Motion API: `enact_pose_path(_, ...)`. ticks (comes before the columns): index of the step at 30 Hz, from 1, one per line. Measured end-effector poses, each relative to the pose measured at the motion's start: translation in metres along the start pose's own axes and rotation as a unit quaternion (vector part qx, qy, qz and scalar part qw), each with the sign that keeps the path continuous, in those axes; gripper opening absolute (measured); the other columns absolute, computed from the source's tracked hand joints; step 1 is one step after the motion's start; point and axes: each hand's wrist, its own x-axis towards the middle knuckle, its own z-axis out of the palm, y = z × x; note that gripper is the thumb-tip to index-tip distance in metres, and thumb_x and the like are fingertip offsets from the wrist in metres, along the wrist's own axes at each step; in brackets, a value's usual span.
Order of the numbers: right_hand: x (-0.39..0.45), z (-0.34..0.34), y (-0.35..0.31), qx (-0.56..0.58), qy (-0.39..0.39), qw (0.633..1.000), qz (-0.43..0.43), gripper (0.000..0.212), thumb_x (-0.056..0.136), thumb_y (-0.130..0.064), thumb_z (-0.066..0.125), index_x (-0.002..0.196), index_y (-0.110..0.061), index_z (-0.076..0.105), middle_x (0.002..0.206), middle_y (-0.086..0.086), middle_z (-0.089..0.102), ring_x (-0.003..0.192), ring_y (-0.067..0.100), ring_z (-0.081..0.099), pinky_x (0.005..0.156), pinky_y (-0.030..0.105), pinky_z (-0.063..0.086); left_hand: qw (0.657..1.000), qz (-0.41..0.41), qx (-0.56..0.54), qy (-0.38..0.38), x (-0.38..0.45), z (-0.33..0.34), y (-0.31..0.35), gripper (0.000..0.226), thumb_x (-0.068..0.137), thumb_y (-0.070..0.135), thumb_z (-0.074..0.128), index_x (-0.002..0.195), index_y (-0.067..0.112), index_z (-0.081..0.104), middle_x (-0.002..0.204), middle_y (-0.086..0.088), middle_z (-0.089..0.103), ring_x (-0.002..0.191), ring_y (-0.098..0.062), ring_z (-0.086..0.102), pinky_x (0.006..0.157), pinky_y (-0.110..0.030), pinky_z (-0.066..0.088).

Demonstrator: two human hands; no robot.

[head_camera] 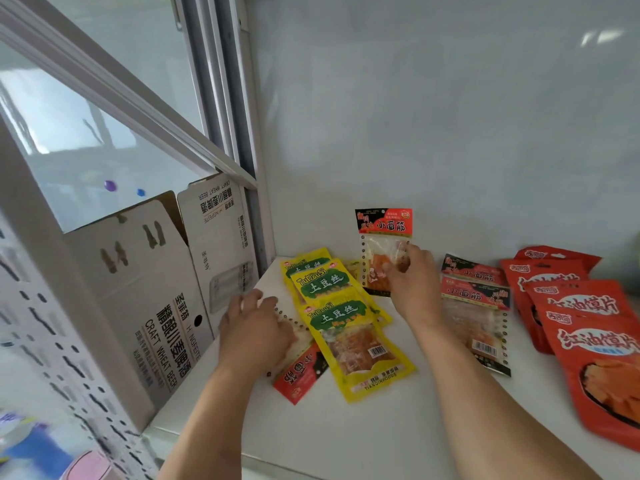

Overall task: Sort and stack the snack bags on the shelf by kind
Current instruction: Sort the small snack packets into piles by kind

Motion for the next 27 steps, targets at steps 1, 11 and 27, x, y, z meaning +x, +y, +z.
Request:
enact_pose_path(1, -0.001, -0.001, -0.002, 0.003, 0.004, 1.000, -0.002, 0.039, 0.098, -0.021, 0.061, 0.135, -0.010, 0.054, 0.111, 0.001, 0.047, 0.080, 0.010, 0.045, 0.075, 0.019, 0.032, 0.999, 0.030, -0.015, -0.032, 0.002, -0.001, -0.001, 0.055, 0.098, 0.038, 0.045, 0.151, 0.028, 0.036, 0.161, 0.004, 0.027, 0.150, -0.025, 0.012, 0.118, -0.043, 0.022)
enact_pose_path(11, -0.012, -0.017, -0.013, 0.060, 0.041, 0.997, -0.005, 0.039, 0.100, -0.023, 0.059, 0.136, -0.011, 0.054, 0.113, 0.003, 0.068, 0.098, 0.016, 0.060, 0.080, 0.022, 0.040, 0.987, 0.041, 0.045, -0.148, 0.001, -0.025, -0.012, 0.063, 0.084, 0.069, 0.057, 0.136, 0.035, 0.053, 0.141, -0.001, 0.040, 0.137, -0.026, 0.030, 0.111, -0.040, 0.030)
enact_pose_path(27, -0.054, -0.052, -0.005, 0.057, 0.120, 0.990, 0.038, 0.035, 0.098, -0.033, 0.060, 0.130, -0.017, 0.059, 0.118, -0.003, 0.070, 0.109, 0.018, 0.064, 0.089, 0.032, 0.048, 0.987, 0.026, -0.017, -0.160, -0.037, -0.038, -0.029, 0.038, 0.085, 0.050, 0.071, 0.095, 0.013, 0.070, 0.086, 0.000, 0.074, 0.084, -0.017, 0.069, 0.073, -0.028, 0.051)
